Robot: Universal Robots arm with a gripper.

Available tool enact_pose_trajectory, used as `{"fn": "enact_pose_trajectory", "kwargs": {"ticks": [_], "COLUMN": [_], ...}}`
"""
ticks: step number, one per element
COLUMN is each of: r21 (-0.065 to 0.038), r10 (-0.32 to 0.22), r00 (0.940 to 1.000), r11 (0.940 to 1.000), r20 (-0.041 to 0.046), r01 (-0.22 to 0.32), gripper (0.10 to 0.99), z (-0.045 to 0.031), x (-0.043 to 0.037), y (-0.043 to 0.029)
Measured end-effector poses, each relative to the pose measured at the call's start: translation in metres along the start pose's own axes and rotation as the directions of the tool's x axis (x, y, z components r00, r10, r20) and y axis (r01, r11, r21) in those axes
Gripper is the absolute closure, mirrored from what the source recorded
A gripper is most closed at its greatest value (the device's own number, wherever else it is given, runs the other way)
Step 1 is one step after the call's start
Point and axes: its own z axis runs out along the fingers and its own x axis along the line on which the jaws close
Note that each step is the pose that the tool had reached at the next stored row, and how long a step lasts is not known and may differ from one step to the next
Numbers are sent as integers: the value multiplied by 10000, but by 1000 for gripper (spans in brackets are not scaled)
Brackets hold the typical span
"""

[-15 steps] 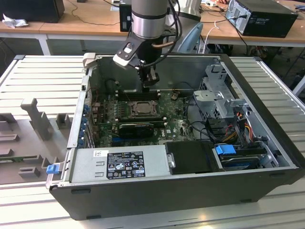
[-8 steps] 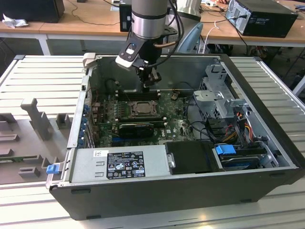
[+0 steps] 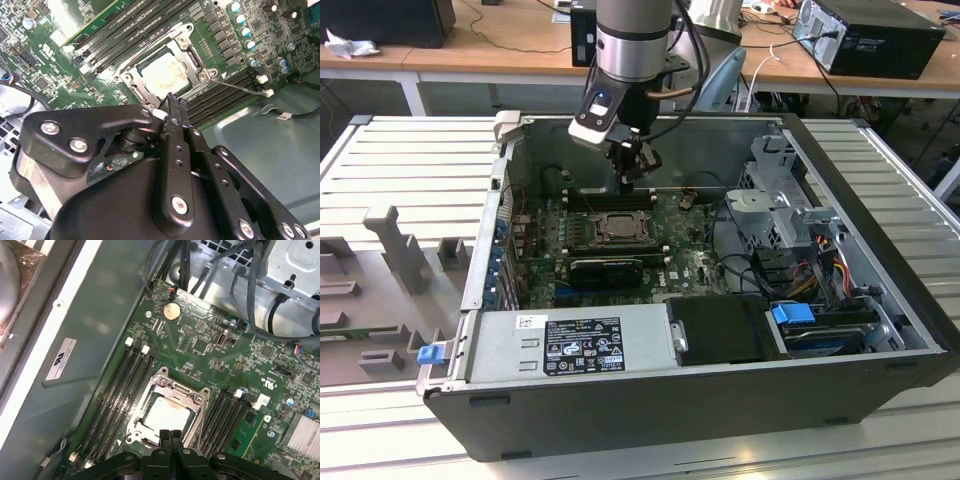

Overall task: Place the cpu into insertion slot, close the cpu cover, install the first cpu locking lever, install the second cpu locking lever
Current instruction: 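Install the first cpu locking lever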

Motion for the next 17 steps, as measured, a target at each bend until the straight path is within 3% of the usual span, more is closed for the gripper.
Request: {"fn": "enact_pose_trajectory", "kwargs": {"ticks": [17], "r21": [21], "r10": [-1090], "r00": [9940], "r11": [9940], "r20": [-14], "r01": [1090], "gripper": [980], "z": [0], "x": [0], "y": [0]}}
